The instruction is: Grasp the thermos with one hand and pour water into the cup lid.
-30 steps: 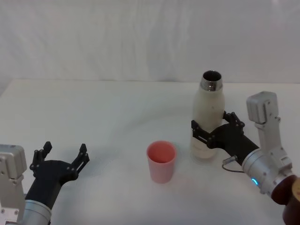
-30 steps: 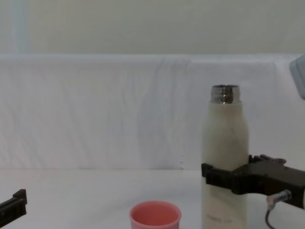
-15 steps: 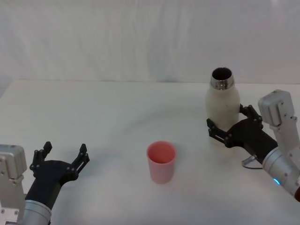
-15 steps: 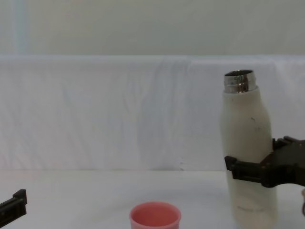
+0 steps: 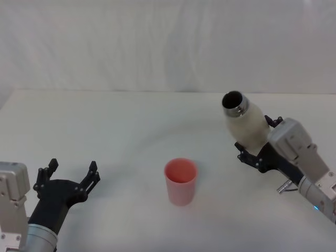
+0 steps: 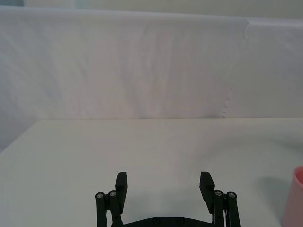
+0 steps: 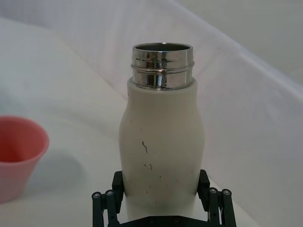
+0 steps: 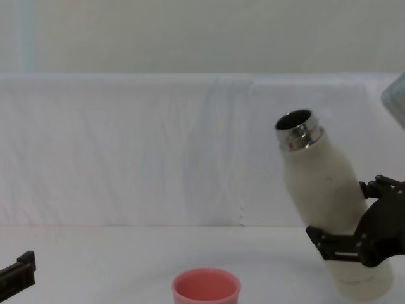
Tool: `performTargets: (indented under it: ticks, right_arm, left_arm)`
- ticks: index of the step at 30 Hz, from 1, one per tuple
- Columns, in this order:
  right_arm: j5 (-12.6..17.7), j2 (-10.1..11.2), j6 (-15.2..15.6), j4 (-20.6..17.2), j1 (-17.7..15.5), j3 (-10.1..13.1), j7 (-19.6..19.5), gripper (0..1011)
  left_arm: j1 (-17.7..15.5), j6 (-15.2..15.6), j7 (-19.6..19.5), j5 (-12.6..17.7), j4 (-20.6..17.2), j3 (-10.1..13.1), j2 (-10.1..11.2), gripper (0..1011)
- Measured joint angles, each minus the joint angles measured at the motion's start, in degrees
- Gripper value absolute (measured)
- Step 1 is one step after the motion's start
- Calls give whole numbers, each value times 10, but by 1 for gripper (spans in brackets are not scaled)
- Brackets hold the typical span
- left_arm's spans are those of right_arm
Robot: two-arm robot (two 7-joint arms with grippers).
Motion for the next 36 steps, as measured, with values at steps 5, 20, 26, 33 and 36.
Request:
performTargets:
  ticks: [5,20,26,33,36]
  right_arm:
    - [-43,5,-2,2,4,-13,-2,949]
    - [-165,14,-3,14,24,-52,0,949]
    - [-203,13,-1,22,30,-61,-1,949]
    - [-239,10,-1,27,36,-69,-1,949]
    - [-249,10,-1,27,37,-72,-1,949]
  left_arm:
    - [0,0,0,0,0,0,0,1001]
    - [0,0,0,0,0,0,0,1001]
    - [0,0,0,0,0,0,0,1001]
    - [0,0,0,0,0,0,0,1001]
    - [0,0,0,0,0,0,0,1001]
